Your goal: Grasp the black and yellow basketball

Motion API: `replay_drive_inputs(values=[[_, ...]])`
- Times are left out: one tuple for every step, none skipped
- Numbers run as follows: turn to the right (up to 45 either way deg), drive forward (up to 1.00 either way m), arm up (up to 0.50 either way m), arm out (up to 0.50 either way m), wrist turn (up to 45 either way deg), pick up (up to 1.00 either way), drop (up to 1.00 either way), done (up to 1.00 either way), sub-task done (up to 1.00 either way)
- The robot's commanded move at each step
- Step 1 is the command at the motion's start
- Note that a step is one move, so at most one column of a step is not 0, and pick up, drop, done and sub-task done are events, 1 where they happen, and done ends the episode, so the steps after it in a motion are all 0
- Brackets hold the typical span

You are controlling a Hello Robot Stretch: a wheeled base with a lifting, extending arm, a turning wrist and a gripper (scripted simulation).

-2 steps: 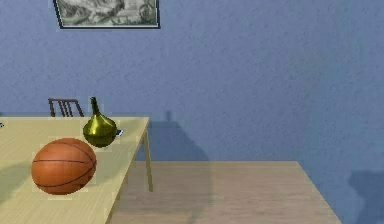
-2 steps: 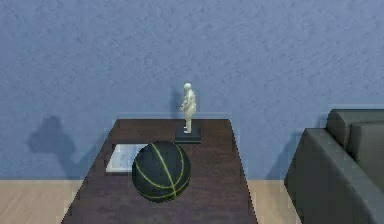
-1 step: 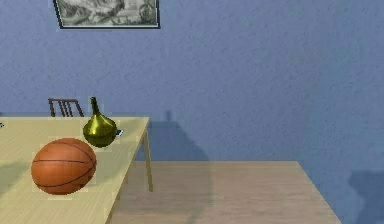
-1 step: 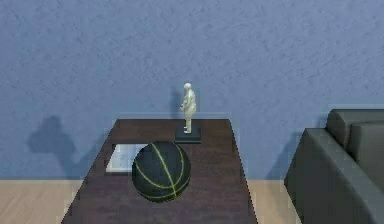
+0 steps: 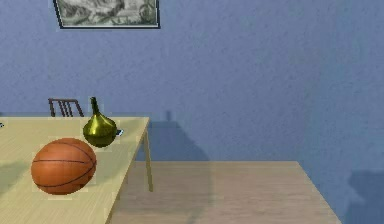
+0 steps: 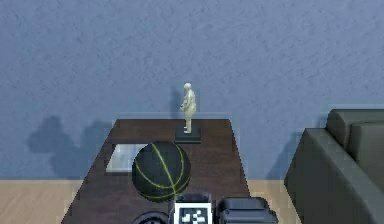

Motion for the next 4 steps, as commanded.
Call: replay_drive_inputs(values=[[0.0, 0.0, 0.0, 0.18, 0.0, 0.0, 0.0, 0.0, 0.0], [0.0, 0.0, 0.0, 0.0, 45.0, 0.0, 0.0, 0.0, 0.0], [0.0, 0.0, 0.0, 0.0, 45.0, 0.0, 0.0, 0.0, 0.0], [0.0, 0.0, 0.0, 0.0, 45.0, 0.0, 0.0, 0.0, 0.0]])
